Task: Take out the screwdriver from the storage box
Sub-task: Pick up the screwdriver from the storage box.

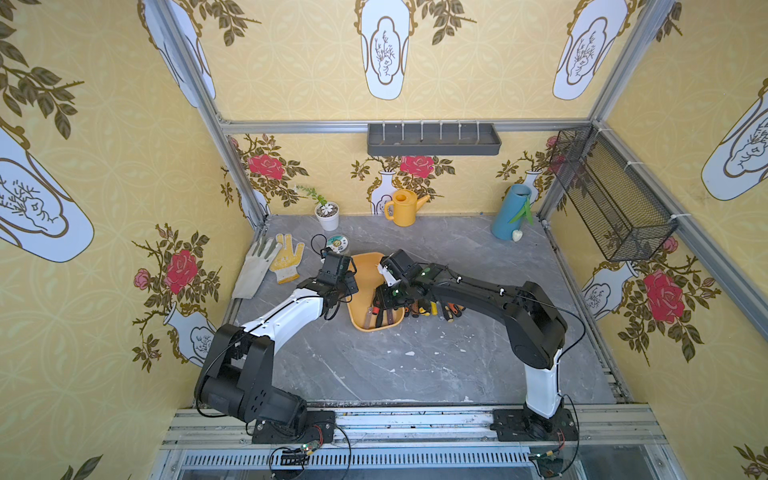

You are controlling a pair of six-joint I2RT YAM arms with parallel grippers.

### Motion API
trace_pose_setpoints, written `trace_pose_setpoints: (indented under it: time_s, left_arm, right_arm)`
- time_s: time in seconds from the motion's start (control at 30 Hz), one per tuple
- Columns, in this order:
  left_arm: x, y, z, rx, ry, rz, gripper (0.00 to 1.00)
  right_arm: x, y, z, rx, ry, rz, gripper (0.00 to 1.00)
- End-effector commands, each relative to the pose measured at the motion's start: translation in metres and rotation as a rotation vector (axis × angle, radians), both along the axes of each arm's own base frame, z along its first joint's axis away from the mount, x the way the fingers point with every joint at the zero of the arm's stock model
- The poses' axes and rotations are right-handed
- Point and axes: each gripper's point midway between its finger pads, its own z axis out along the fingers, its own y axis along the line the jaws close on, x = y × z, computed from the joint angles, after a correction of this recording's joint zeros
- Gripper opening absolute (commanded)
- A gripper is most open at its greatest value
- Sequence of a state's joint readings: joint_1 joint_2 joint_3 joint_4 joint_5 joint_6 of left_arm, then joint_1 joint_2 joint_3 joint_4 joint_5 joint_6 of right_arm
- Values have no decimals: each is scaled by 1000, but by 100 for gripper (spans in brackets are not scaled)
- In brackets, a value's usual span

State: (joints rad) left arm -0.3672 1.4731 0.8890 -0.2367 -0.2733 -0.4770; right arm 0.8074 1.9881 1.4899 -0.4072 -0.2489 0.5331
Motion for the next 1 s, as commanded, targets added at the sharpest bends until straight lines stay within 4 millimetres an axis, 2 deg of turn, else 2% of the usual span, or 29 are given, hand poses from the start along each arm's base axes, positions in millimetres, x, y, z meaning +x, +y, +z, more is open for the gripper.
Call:
trace_pose_setpoints:
  time_s: [0.0, 0.2, 0.57, 0.97]
  left_arm:
    - [7, -4, 8, -29, -44, -1, 0]
    - [7, -4, 9, -24, -46, -5, 0]
    - [7, -3, 8, -21, -44, -4, 0]
    - [5, -2, 7, -17, -43, 0, 0]
  right_arm:
    - [7, 11, -1, 53, 6, -33, 47]
    - [15, 19, -6, 55, 6, -37, 46]
    - [25, 8, -26, -15, 22, -85, 34]
    - [27, 2, -39, -63, 43, -103, 31]
